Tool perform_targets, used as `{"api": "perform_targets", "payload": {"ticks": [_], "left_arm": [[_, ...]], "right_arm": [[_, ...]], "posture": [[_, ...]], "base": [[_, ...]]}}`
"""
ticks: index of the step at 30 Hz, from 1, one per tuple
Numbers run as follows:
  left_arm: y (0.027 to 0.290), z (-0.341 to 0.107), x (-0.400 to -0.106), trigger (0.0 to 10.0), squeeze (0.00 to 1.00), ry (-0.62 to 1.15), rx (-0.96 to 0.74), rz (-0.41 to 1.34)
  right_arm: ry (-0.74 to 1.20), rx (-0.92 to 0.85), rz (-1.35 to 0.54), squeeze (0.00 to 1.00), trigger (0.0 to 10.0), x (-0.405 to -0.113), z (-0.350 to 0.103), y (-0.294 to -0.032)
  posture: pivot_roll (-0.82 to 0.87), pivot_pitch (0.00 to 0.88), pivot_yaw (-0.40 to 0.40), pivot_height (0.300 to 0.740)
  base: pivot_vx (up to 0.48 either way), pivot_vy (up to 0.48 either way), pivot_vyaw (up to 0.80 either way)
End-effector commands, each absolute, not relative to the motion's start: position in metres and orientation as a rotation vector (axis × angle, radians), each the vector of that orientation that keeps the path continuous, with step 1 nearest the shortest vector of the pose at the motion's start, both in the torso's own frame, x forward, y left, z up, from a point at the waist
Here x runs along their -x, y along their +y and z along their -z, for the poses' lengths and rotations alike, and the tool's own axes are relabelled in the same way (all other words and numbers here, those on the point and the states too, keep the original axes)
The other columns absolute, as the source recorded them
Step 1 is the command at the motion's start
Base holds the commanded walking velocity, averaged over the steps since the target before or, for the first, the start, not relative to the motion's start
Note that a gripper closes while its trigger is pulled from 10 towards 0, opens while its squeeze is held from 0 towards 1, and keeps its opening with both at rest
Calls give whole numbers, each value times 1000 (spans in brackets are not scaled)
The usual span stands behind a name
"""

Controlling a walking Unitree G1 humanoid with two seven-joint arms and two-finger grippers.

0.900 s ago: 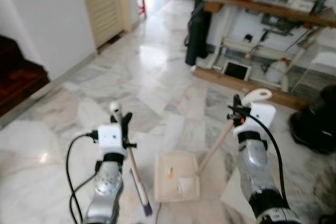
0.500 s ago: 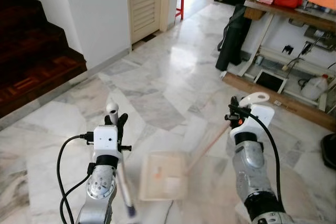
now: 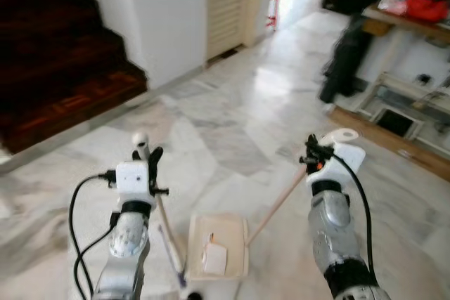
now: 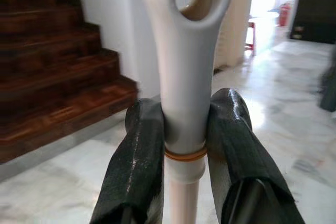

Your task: Sweep floor

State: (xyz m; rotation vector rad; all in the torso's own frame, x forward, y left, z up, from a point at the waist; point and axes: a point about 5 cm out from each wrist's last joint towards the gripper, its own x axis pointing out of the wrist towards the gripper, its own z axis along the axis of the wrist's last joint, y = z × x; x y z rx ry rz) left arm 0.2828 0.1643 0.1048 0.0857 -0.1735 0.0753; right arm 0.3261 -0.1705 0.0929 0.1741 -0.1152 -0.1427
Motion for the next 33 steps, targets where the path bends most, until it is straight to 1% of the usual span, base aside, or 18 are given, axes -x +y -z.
{"api": "perform_targets", "payload": {"ticks": [1, 9, 24, 33], "left_arm": [[165, -108, -285, 10000, 0, -184, -88, -73], [165, -102, -283, 10000, 0, -164, -85, -80], [165, -99, -280, 10000, 0, -156, -77, -100], [169, -102, -281, 10000, 0, -164, -85, -111]], "right_arm": [[-185, -199, 142, 0, 10000, -332, -109, -167], [-176, -203, 139, 0, 10000, -330, -107, -166], [-164, -208, 125, 0, 10000, -333, -107, -165], [-173, -193, 126, 0, 10000, -333, -109, -165]], "posture": [[100, 0, -10, 740], [106, 0, -20, 740], [97, 3, -35, 740], [100, 41, -35, 740]], "base": [[0, 0, 756], [0, 0, 656], [0, 0, 0], [0, 0, 0]]}}
